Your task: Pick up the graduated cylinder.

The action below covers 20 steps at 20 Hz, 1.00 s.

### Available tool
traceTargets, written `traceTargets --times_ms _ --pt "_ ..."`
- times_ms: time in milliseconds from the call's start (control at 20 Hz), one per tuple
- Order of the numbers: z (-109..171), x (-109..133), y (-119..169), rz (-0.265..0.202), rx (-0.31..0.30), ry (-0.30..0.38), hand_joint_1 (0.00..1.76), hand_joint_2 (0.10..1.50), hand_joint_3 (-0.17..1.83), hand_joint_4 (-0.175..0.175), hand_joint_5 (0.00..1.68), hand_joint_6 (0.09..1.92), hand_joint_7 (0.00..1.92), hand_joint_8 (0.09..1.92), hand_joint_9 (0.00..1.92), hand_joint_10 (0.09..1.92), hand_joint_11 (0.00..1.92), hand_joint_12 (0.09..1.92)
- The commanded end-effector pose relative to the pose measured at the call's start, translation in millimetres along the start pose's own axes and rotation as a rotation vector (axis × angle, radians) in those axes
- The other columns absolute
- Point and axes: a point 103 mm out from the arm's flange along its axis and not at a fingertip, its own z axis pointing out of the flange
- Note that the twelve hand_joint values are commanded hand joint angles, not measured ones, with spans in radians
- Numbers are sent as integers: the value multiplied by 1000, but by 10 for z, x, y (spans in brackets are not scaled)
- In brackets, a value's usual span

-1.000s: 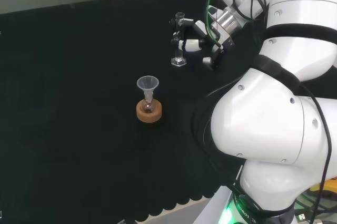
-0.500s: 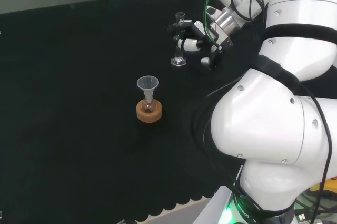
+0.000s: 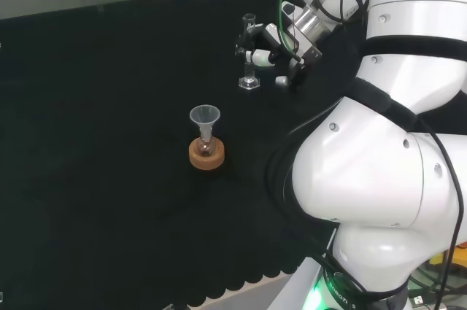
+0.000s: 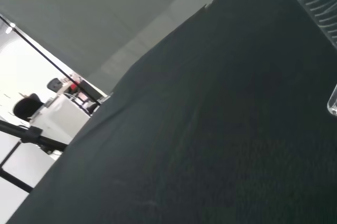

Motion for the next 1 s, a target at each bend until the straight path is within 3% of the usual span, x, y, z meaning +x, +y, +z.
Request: traceTargets --times_ms 50,400,1000 --pt "-170 95 -53 25 44 -104 1143 1140 13 -175 938 1096 1163 411 1349 120 1229 753" --pt "-375 329 -238 19 61 -150 1147 1124 28 -175 955 1076 1270 331 1421 87 1281 725" --pt "-602 929 -912 11 109 -253 1149 1106 58 -175 962 1065 1308 284 1446 87 1304 705"
